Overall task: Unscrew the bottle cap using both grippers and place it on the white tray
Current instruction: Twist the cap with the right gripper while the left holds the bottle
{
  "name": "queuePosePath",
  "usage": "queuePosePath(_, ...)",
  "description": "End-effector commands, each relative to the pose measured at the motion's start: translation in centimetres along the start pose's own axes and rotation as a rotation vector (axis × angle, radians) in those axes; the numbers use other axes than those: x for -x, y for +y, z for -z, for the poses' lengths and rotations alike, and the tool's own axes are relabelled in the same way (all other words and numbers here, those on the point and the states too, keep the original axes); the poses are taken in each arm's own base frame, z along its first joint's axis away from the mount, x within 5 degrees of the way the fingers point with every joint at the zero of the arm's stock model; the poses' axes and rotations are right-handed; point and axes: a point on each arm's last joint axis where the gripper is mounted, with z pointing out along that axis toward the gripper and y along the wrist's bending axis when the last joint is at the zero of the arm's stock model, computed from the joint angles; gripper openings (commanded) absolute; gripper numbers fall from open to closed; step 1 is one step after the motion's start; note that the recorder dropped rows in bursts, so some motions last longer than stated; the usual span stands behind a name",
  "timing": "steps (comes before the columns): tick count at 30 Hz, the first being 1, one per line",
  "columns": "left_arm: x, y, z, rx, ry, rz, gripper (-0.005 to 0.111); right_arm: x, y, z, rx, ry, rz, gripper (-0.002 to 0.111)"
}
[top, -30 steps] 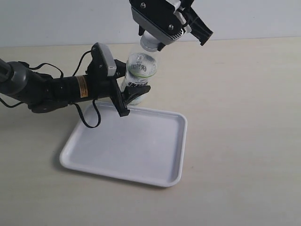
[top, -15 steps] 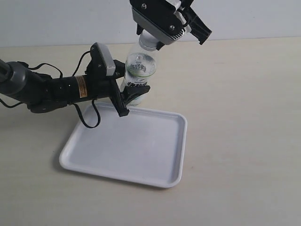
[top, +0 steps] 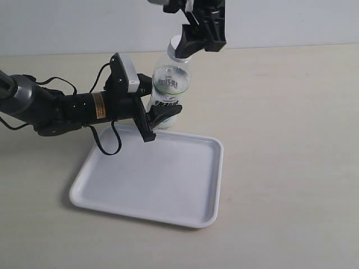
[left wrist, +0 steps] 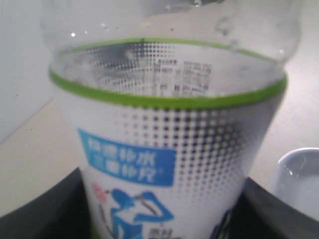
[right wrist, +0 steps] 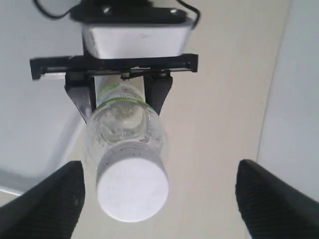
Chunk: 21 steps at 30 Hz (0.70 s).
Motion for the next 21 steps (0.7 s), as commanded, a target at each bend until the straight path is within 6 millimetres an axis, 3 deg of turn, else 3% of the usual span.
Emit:
queuePosePath(1,0.56,0.23,-0.04,0.029,-0.037,0.021,0.000,0.48,0.18,1.90,-0.020,-0.027,-0.429,0.079)
queuePosePath(6,0.56,0.23,-0.04,0.029,-0.037,0.021,0.000,0.31,0.21,1.91,-0.020,-0.012,-0.815,0.079)
queuePosePath(11,0.56,0.23,-0.04,0.029,-0.037,0.021,0.000,0.30,0.21,1.91,-0.020,-0.013,-1.010,0.078)
queuePosePath(21,0.56,0.23,-0.04,0.029,-0.037,0.021,0.000,-0.02,0.71,1.43,0.024,0.049,-1.132,0.078)
